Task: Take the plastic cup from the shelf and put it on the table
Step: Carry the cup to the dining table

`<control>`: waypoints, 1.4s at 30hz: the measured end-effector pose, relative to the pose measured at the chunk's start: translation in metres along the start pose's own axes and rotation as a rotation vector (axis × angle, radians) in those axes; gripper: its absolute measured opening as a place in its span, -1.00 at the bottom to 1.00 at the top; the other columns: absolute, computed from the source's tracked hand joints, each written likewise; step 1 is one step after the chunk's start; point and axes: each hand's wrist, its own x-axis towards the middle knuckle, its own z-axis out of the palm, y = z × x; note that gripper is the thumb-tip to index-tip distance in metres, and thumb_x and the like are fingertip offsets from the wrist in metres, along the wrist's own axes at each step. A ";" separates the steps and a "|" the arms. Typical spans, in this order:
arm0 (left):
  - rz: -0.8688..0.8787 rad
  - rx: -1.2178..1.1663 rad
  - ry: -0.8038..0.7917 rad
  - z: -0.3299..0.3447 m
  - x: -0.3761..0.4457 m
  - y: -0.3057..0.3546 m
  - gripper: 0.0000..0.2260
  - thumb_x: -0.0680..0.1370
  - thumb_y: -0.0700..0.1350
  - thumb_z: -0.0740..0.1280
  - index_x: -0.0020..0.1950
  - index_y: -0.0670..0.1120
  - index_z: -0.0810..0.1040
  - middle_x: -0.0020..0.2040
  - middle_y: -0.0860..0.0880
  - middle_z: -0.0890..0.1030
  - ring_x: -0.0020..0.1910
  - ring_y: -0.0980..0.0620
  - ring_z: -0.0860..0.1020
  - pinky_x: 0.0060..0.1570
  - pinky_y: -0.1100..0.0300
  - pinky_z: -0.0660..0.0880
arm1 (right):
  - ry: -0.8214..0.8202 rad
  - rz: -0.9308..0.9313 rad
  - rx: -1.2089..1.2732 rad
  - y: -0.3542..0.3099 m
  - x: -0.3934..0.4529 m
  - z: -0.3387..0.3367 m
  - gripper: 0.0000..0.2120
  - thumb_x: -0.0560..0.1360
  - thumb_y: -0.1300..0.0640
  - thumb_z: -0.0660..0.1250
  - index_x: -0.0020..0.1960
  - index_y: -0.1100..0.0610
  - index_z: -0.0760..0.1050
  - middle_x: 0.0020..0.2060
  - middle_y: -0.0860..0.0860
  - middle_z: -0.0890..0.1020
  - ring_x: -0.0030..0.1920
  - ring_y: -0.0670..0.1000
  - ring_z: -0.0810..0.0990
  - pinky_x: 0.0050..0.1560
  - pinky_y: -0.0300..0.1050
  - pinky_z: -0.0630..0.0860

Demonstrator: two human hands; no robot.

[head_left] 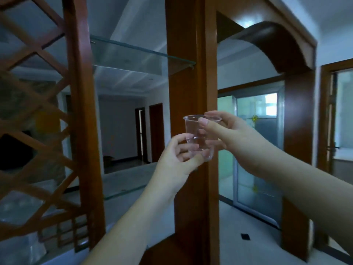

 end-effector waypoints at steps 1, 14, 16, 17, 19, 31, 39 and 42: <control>-0.018 -0.006 -0.027 0.012 -0.003 -0.001 -0.42 0.26 0.25 0.54 0.22 0.21 0.46 0.14 0.12 0.65 0.11 0.15 0.62 0.06 0.13 0.55 | 0.021 0.016 -0.015 0.001 -0.010 -0.010 -0.17 0.19 -0.35 0.42 0.36 -0.01 0.38 0.15 -0.06 0.60 0.11 -0.07 0.61 0.17 0.05 0.54; -0.159 -0.161 -0.417 0.250 -0.062 0.004 -0.43 0.19 0.29 0.56 0.14 0.23 0.50 -0.05 0.18 0.71 -0.03 0.14 0.67 0.01 0.06 0.53 | 0.255 0.264 -0.219 0.016 -0.184 -0.210 -0.31 0.29 -0.28 0.43 0.35 -0.09 0.36 0.06 -0.17 0.61 0.01 -0.20 0.61 0.17 -0.04 0.53; -0.170 -0.193 -0.490 0.298 -0.075 0.009 -0.50 0.28 0.19 0.55 0.16 0.20 0.50 -0.05 0.16 0.71 -0.06 0.14 0.68 -0.08 0.17 0.54 | 0.321 0.291 -0.251 0.014 -0.217 -0.246 -0.23 0.21 -0.33 0.45 0.34 -0.08 0.38 0.03 -0.20 0.63 0.01 -0.22 0.61 0.16 -0.05 0.53; -0.175 -0.205 -0.528 0.322 -0.082 0.010 -0.54 0.34 0.14 0.54 0.17 0.20 0.49 -0.04 0.16 0.71 -0.08 0.15 0.68 -0.12 0.22 0.54 | 0.352 0.303 -0.272 0.012 -0.233 -0.263 -0.20 0.18 -0.35 0.45 0.34 -0.08 0.39 0.02 -0.21 0.63 0.01 -0.22 0.61 0.15 -0.06 0.53; -0.201 -0.239 -0.605 0.364 -0.094 0.015 -0.56 0.37 0.10 0.54 0.18 0.23 0.48 0.01 0.11 0.71 -0.06 0.13 0.69 -0.11 0.19 0.58 | 0.403 0.332 -0.322 0.009 -0.261 -0.294 -0.17 0.16 -0.38 0.44 0.34 -0.08 0.38 0.03 -0.22 0.62 0.03 -0.19 0.61 0.15 -0.05 0.54; -0.304 -0.422 -0.925 0.538 -0.144 0.052 -0.48 0.35 0.06 0.57 0.24 0.26 0.46 0.21 0.07 0.62 0.18 0.03 0.59 0.24 -0.03 0.48 | 0.611 0.407 -0.468 -0.009 -0.378 -0.414 -0.29 0.32 -0.20 0.36 0.40 -0.02 0.28 0.13 -0.18 0.52 0.03 -0.27 0.57 -0.09 -0.41 0.51; -0.600 -0.753 -1.087 0.620 -0.114 0.032 -0.69 0.57 -0.28 0.30 0.29 -0.04 0.50 0.17 -0.20 0.63 0.05 -0.11 0.68 -0.04 0.13 0.63 | 0.754 0.480 -0.553 0.024 -0.381 -0.467 -0.29 0.35 -0.20 0.34 0.43 -0.03 0.23 0.22 -0.12 0.49 0.07 -0.18 0.53 -0.10 -0.44 0.51; -0.696 -0.861 -1.092 0.644 -0.095 0.023 -0.77 0.62 -0.21 0.21 0.25 -0.12 0.51 0.16 -0.29 0.60 0.04 -0.19 0.67 -0.05 0.08 0.64 | 0.818 0.478 -0.576 0.040 -0.373 -0.483 -0.22 0.28 -0.25 0.32 0.43 -0.01 0.23 0.27 -0.05 0.50 0.16 -0.07 0.54 0.12 -0.19 0.52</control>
